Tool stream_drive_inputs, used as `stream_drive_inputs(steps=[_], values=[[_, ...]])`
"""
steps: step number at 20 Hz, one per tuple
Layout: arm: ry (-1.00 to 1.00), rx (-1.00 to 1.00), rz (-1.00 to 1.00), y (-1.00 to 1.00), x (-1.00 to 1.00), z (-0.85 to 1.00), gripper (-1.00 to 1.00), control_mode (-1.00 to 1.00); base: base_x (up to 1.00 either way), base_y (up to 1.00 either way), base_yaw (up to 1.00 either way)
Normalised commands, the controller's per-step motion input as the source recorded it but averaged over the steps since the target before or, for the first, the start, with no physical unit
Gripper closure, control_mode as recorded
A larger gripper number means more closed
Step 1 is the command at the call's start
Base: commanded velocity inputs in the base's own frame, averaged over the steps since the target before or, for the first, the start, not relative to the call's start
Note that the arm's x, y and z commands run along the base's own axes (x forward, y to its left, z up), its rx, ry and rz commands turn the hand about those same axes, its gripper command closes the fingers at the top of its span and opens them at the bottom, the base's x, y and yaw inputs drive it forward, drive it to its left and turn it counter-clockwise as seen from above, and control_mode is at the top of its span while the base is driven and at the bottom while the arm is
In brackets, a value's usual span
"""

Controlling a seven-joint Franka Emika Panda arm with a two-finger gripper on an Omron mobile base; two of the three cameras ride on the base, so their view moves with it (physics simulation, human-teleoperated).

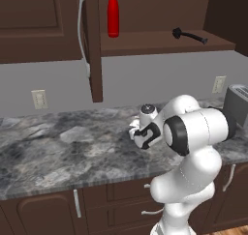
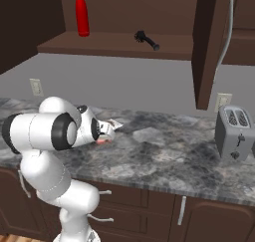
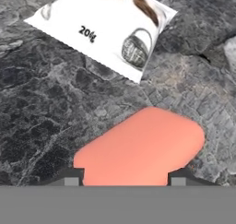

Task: Pick the bar soap and dish brush from the cabinet and place them on the counter.

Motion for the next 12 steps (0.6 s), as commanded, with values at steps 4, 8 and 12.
stream_drive_inputs(steps=[4,8,12], values=[[0.0,0.03,0.0,-0.13,0.02,-0.25,-1.0,-1.0,0.0,0.0,0.0],[-0.1,0.04,0.0,-0.13,-0.15,-0.05,-1.0,-1.0,0.0,0.0,0.0],[-0.18,0.03,0.0,-0.09,-0.46,0.27,-1.0,-1.0,0.0,0.0,0.0]])
